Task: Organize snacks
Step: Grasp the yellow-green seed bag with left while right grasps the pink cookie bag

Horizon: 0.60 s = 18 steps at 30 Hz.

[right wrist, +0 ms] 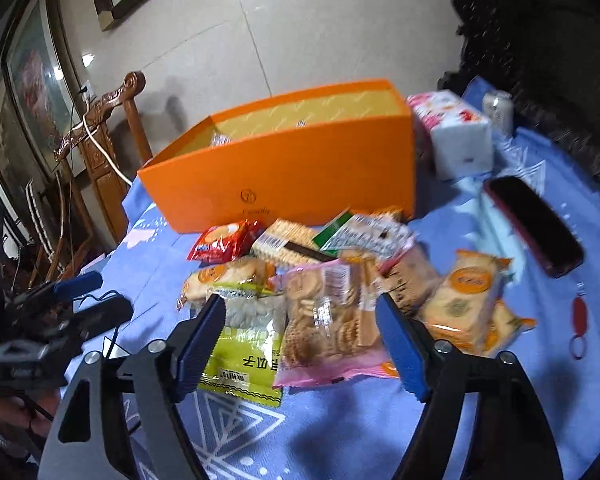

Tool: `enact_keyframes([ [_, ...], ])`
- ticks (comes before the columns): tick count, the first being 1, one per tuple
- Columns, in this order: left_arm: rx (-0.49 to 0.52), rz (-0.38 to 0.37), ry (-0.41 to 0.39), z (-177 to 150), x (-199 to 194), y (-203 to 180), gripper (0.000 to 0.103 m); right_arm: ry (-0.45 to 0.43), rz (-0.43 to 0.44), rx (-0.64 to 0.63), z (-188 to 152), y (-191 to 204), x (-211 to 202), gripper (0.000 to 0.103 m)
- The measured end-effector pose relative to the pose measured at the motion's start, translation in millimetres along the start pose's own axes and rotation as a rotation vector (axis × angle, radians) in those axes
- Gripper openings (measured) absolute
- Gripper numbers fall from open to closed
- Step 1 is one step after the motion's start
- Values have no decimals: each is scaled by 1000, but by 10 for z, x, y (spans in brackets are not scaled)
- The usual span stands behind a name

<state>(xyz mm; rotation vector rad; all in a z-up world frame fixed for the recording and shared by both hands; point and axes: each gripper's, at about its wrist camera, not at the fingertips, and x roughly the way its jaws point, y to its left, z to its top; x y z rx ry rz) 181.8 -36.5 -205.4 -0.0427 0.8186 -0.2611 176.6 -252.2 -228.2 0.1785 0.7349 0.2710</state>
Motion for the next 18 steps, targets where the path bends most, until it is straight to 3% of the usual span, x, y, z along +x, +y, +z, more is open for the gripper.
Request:
enact_keyframes([
  [2, -6, 1, 17, -47, 2, 1, 99, 28, 34, 10, 16, -7, 126, 67],
  [5, -13, 6, 25, -81, 0, 21, 99, 50, 41, 9, 43, -9, 273, 66],
  [12, -23, 10, 40, -49, 61, 54, 99, 169, -96, 3, -6, -110, 637, 67],
  [15, -23, -27, 57, -25, 143, 23, 99, 162, -107, -3, -24, -89, 643, 66],
  [17, -11, -48, 67, -23, 203, -44, 99, 155, -101, -1, -37, -71, 628, 55],
  [18, -6, -50, 68, -24, 214, -64, 99, 153, -94, 8, -47, -86, 605, 54],
])
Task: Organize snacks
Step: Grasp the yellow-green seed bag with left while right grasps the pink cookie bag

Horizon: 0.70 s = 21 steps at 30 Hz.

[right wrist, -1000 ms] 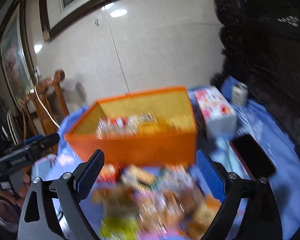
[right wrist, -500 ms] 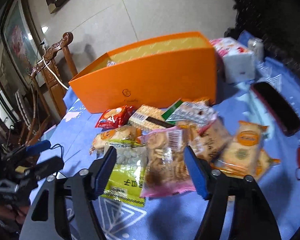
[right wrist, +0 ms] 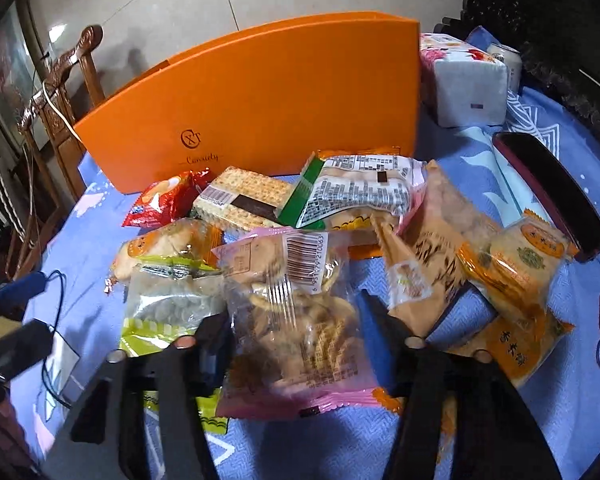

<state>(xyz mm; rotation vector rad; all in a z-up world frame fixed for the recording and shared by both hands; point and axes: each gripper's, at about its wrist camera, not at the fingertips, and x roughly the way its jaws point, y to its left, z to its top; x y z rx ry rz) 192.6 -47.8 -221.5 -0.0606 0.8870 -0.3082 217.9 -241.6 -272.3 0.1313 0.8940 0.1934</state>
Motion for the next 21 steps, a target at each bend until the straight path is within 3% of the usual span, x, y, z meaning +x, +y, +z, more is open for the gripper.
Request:
enact_keyframes([
  [5, -12, -20, 3, 23, -38, 9, 99, -2, 23, 31, -159, -67, -180, 49],
  [10, -97, -48, 17, 117, -35, 99, 99, -3, 14, 48, -415, -187, -470, 49],
  [16, -27, -25, 89, 182, 308, -277, 99, -24, -4, 96, -650, -232, -633, 50],
  [17, -27, -27, 105, 174, 379, -335, 94, -29, -6, 100, -663, -233, -647, 50],
  [18, -27, -32, 125, 163, 453, -391, 82, -30, -7, 100, -677, -228, -659, 50],
  [21, -19, -17, 193, 110, 693, -548, 72, -38, -6, 94, -719, -225, -677, 50],
])
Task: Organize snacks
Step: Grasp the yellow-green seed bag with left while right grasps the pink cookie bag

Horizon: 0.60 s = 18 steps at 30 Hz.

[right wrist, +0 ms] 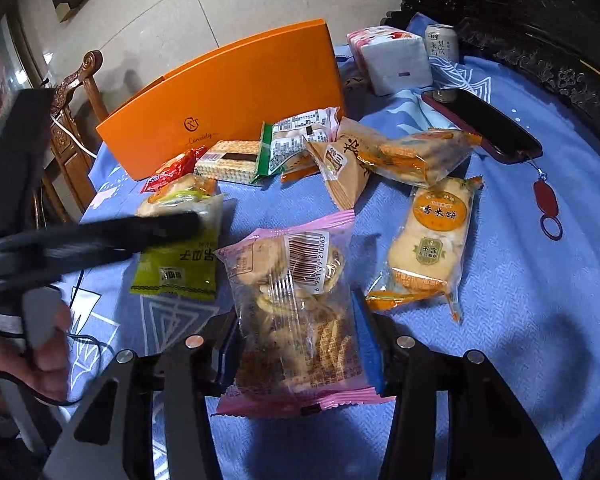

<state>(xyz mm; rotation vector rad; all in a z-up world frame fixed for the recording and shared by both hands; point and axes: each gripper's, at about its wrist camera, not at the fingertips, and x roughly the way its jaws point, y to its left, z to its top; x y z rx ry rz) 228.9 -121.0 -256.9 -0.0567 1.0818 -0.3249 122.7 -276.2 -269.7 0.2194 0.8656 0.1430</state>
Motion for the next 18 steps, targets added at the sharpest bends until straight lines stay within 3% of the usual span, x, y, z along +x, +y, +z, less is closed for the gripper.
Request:
enact_keyframes([
  [10, 78, 131, -15, -97, 222, -283, 79, -18, 10, -17, -61, -12, 10, 53],
  [13, 104, 172, -43, -129, 233, -319, 72, -18, 12, -15, -61, -16, 9, 53],
  [18, 103, 154, -58, -166, 161, -259, 63, -20, 14, -12, -65, -21, 7, 53],
])
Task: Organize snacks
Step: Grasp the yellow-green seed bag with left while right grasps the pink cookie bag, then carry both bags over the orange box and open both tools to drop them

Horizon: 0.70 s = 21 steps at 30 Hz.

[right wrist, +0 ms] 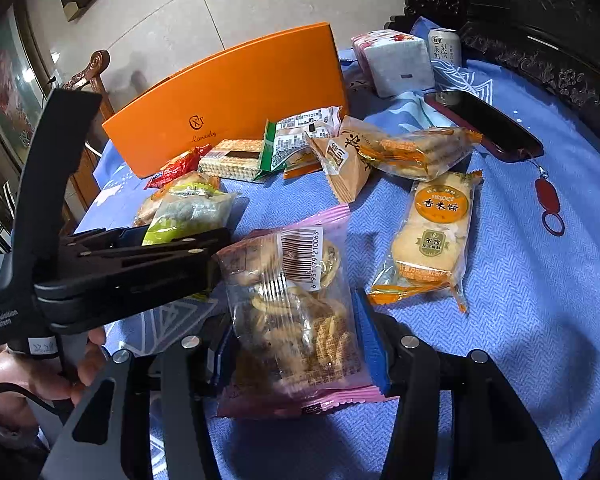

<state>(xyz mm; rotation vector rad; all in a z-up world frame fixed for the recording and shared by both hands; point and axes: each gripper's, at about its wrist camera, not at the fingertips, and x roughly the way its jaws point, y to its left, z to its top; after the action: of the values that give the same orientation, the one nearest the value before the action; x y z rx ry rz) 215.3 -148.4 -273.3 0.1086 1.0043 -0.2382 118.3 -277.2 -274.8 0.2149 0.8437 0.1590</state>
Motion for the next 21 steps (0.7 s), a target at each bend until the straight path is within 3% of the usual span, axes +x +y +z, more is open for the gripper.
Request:
enact_keyframes([
  [4, -34, -67, -39, -54, -162, 125, 62, 1, -1, 0, 2, 1, -1, 53],
  [15, -43, -118, -164, -170, -684, 411, 62, -19, -39, -21, 9, 79, -65, 49],
  [21, -78, -112, -276, 3, -1126, 696, 62, -125, -20, -40, 280, 226, -347, 49],
])
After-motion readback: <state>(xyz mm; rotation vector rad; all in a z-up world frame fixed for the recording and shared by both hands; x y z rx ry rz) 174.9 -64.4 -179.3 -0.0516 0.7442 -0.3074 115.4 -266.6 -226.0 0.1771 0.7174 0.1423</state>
